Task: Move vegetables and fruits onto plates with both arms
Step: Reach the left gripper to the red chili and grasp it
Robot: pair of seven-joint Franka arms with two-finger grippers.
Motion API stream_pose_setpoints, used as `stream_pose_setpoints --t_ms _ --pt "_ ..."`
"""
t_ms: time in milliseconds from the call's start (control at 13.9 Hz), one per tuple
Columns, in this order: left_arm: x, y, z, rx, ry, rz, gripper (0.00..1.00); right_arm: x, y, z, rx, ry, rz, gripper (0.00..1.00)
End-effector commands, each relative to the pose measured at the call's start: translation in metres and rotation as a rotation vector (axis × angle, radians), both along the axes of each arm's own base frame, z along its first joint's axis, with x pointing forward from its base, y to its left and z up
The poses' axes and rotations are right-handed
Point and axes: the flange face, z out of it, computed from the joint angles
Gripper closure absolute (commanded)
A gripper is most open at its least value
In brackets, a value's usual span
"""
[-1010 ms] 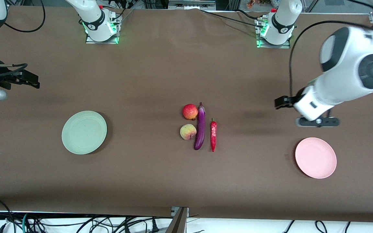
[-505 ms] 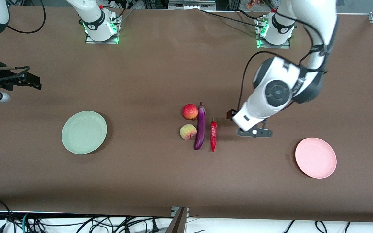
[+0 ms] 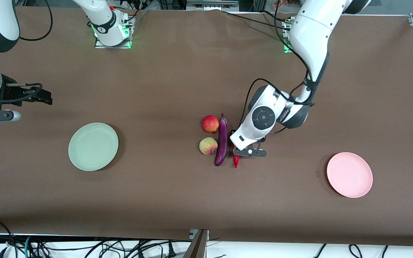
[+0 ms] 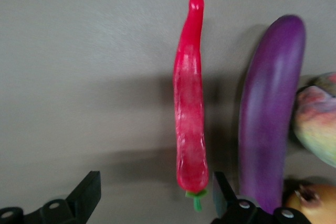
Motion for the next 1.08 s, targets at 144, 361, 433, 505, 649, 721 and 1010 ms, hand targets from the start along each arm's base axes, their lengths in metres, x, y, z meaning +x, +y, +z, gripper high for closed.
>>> stream_pose_setpoints --t_ms 144,361,433,505,649,721,1010 --pt "0.004 -0.013 -0.010 -0.016 -0.023 0.005 0.15 0.005 0.002 0.000 0.008 0.002 0.004 0.00" --pt "0.006 -0.017 -0.010 -0.047 -0.012 0.043 0.15 0.007 0.003 -0.004 0.009 0.010 0.005 0.00" --pt "0.005 -0.017 -0.016 -0.044 -0.007 0.042 0.18 0.007 0.004 -0.005 0.009 0.010 0.002 0.00" --pt "0.005 -0.018 -0.020 -0.042 -0.002 0.043 0.29 0.007 0.009 -0.006 0.008 0.011 0.002 0.00" --pt "0.001 -0.021 -0.027 -0.033 0.007 0.065 0.77 0.009 0.034 -0.010 0.009 0.010 0.041 0.00" --pt "-0.002 -0.027 -0.028 -0.032 0.008 0.062 0.88 0.012 0.040 -0.012 0.008 -0.002 0.039 0.00" --pt "0.007 -0.025 -0.009 -0.035 -0.008 0.094 1.00 0.016 0.071 -0.023 0.032 -0.007 -0.023 0.00"
